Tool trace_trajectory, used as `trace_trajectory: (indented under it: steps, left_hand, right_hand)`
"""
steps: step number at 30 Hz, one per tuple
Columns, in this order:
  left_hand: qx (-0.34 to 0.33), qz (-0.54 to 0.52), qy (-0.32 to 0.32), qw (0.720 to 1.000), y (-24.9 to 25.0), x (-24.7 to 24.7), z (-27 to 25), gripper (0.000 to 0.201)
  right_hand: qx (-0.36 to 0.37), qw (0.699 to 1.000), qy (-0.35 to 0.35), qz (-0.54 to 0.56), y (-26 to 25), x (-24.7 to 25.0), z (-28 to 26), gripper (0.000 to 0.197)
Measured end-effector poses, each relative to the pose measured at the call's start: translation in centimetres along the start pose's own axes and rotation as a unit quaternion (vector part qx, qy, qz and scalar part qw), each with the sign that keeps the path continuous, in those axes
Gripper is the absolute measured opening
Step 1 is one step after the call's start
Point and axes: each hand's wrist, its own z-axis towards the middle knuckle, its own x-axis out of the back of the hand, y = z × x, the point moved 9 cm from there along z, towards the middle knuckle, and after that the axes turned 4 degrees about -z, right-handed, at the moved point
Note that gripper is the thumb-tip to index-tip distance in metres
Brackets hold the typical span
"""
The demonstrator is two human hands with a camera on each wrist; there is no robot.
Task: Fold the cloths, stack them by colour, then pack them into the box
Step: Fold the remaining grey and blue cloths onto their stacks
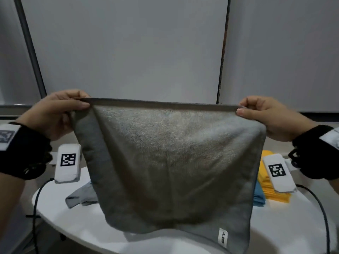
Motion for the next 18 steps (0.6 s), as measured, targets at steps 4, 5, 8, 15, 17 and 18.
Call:
trace_trajectory:
  steps: [4,5,8,15,17,18]
  left_hand:
    - [0.048,0.140,0.028,0.989,-3.8,1.3,1.8,0.028]
    - [0.063,0.196,0.032,0.978,-5.4,1.9,2.3,0.025]
    - [0.112,0.301,0.038,0.946,-10.2,3.3,3.3,0.013]
    - [0.144,0.276,0.083,0.947,-17.2,2.9,3.7,0.022]
    - [0.137,0.256,0.091,0.953,-18.4,2.6,3.3,0.025]
    - [0.131,0.259,0.091,0.953,-19.0,2.7,2.9,0.025]
  right_hand:
    - [-0.026,0.999,0.028,-0.029,2.5,-0.7,2.0,0.027]
    - [-0.041,0.997,0.030,-0.061,4.0,-1.1,2.6,0.018]
    - [-0.076,0.981,0.031,-0.175,9.2,-2.3,4.3,0.019]
    - [-0.156,0.957,0.106,-0.220,17.8,-3.1,6.7,0.026]
    - [-0.173,0.957,0.130,-0.194,19.3,-2.8,6.3,0.026]
    - [-0.180,0.956,0.132,-0.188,19.9,-2.8,5.8,0.026]
